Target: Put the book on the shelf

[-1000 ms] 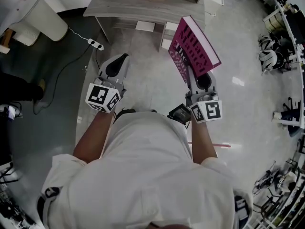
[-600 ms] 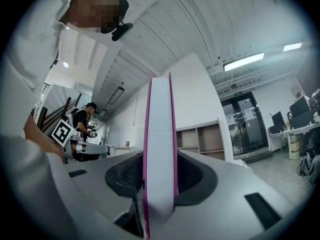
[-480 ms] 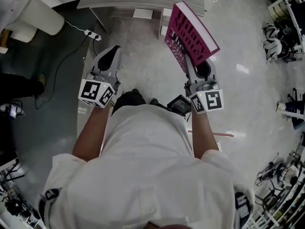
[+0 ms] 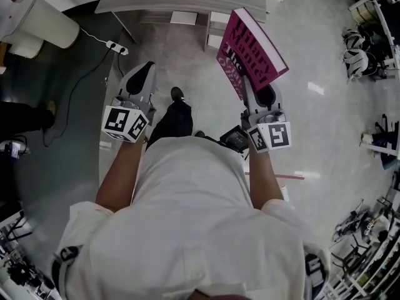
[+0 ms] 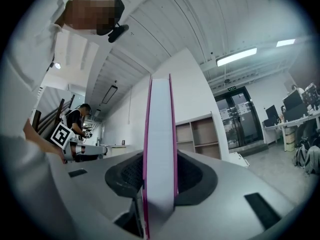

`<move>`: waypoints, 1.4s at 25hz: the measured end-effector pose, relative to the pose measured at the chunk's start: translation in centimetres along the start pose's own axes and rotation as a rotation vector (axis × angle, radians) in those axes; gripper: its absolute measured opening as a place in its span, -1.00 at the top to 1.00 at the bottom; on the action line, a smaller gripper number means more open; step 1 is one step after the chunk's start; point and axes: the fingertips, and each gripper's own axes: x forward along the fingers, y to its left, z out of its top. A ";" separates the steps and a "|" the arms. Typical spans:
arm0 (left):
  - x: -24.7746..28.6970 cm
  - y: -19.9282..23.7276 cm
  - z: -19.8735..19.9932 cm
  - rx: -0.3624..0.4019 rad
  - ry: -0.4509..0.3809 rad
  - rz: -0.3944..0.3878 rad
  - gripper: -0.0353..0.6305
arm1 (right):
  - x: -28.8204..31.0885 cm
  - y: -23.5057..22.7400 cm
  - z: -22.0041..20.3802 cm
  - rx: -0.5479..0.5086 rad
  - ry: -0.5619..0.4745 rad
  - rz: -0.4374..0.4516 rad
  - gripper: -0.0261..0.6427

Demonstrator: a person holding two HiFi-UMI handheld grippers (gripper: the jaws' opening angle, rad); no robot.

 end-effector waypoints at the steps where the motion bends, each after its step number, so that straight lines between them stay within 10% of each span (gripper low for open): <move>1: 0.2 0.3 -0.3 -0.004 -0.002 -0.001 0.82 | 0.2 -0.2 -0.3 0.001 0.001 -0.007 0.50; 10: 6.1 3.4 -0.9 -0.036 -0.011 0.006 0.82 | 4.4 -4.4 -1.3 0.023 0.021 -0.026 0.50; 35: 27.9 32.6 4.9 -0.117 -0.046 0.019 0.82 | 42.9 -9.3 -0.2 0.114 0.007 0.038 0.50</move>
